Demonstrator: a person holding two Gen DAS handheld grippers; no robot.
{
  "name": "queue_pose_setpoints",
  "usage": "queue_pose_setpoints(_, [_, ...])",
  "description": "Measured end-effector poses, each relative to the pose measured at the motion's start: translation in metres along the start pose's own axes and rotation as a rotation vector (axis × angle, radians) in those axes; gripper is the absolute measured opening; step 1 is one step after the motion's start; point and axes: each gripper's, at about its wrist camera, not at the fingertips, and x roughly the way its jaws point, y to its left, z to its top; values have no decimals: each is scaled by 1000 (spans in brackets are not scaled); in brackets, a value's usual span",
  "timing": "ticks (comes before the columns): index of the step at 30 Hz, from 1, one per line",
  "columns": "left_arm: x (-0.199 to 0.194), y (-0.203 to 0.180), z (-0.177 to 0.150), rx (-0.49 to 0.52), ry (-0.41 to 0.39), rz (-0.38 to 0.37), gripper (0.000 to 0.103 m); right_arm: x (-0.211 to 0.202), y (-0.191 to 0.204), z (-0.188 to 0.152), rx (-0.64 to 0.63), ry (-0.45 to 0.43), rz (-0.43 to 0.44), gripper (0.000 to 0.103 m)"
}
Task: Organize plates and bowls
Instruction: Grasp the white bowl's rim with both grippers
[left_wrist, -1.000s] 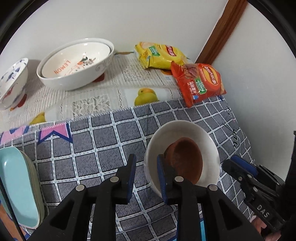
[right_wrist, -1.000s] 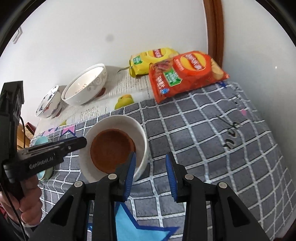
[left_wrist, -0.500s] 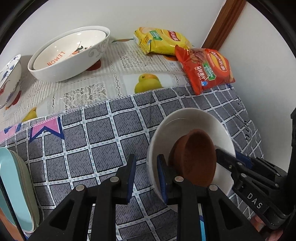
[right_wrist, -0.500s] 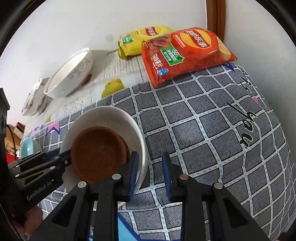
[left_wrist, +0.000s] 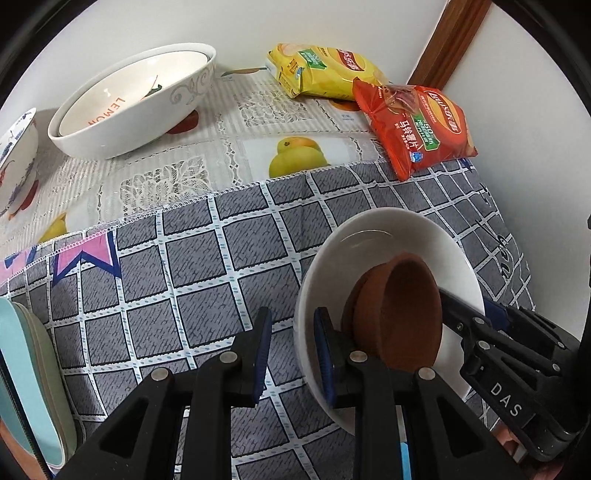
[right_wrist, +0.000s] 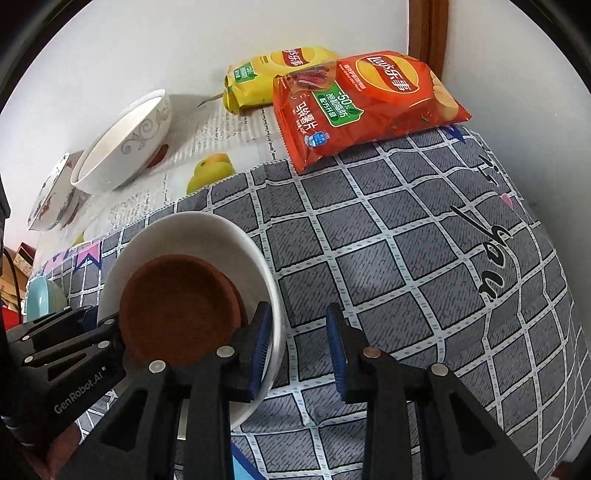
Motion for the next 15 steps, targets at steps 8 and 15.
queue_pose_setpoints(8, [2,-1,0,-6,-9,18,23,1,-2,1,-2,-22,12,34])
queue_pose_setpoints(15, [1,0,0,-25,-22,8,21,0,-6,-1,21,-47,35,34])
